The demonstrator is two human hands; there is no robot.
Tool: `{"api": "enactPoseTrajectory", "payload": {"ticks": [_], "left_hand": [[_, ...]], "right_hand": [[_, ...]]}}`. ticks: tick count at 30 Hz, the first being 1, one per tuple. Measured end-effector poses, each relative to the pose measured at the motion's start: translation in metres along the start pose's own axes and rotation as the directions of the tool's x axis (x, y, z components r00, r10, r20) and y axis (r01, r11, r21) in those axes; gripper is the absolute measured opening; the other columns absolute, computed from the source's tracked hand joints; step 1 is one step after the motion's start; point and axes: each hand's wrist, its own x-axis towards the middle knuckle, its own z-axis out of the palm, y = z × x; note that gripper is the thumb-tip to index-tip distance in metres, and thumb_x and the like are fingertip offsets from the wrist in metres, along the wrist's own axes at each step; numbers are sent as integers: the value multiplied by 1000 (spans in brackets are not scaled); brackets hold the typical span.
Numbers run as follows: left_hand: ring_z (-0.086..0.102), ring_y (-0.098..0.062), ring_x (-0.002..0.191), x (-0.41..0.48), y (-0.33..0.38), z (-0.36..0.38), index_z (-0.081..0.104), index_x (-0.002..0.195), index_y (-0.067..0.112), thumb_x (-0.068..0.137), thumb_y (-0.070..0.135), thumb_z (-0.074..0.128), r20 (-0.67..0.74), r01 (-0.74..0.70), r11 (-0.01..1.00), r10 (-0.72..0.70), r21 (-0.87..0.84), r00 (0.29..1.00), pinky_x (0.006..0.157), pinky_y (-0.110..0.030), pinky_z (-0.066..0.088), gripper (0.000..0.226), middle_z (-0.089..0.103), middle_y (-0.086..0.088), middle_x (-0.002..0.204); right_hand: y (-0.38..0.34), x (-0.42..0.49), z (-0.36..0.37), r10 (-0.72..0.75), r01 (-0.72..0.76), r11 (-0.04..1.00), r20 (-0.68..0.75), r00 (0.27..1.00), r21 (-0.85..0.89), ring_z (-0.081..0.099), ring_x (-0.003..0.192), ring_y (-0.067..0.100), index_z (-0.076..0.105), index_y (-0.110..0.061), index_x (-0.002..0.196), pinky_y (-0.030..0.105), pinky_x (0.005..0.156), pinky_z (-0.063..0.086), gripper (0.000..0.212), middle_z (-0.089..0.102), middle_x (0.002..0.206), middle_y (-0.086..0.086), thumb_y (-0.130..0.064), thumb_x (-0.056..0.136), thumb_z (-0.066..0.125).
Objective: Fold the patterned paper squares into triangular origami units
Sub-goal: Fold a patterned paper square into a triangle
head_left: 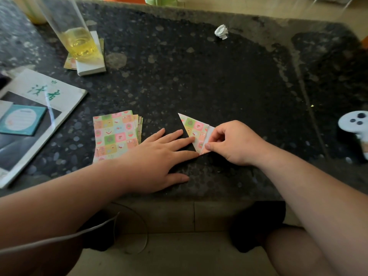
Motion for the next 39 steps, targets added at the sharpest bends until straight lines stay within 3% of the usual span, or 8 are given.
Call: {"api": "enactPoseTrajectory", "payload": {"ticks": [4,8,12,20,25,39], "left_hand": [[-15,-13,155,1,5,5,-7,156,54,95,75,22,-40,31,999,-31,13,999,127,-47,-6,71,-6,15,169],[-9,-20,156,4,14,10,-3,157,53,94,76,19,-73,62,997,-58,52,996,126,-52,-3,71,-2,8,170],[-7,-21,156,5,13,11,0,158,51,95,76,21,-92,59,997,-54,56,994,126,-52,-1,70,1,8,170],[-6,-22,156,5,12,12,4,158,50,95,76,21,-101,58,996,-52,60,994,126,-51,-1,71,2,8,170],[-6,-23,156,5,12,12,1,158,50,95,76,22,-94,48,997,-41,66,995,126,-52,0,71,2,8,170],[-9,-17,156,5,10,10,3,160,44,94,77,24,-69,59,998,-56,39,996,127,-49,-2,77,0,13,169]], "right_hand": [[-1,-1,0,2,-2,1000,-4,1000,-12,62,75,6,74,-27,79,22,61,41,13,67,78,-13,-32,90,78],[-2,-1,0,-2,1,1000,-8,1000,-5,63,75,5,75,-26,77,23,62,43,14,68,78,-12,-31,90,79],[-2,0,-4,29,-28,999,13,1000,-22,64,82,6,77,-26,79,25,67,48,13,70,83,-12,-34,88,80],[1,-2,-13,73,-72,997,59,996,-25,65,76,4,78,-26,73,24,63,44,15,71,75,-12,-31,88,80],[-4,-4,-4,149,-169,973,131,980,159,54,41,8,75,-14,79,25,53,43,20,74,63,0,-25,95,72],[-6,-4,-1,201,-225,942,115,973,248,51,37,7,74,-11,85,24,54,43,17,76,67,1,-22,97,69]]}}
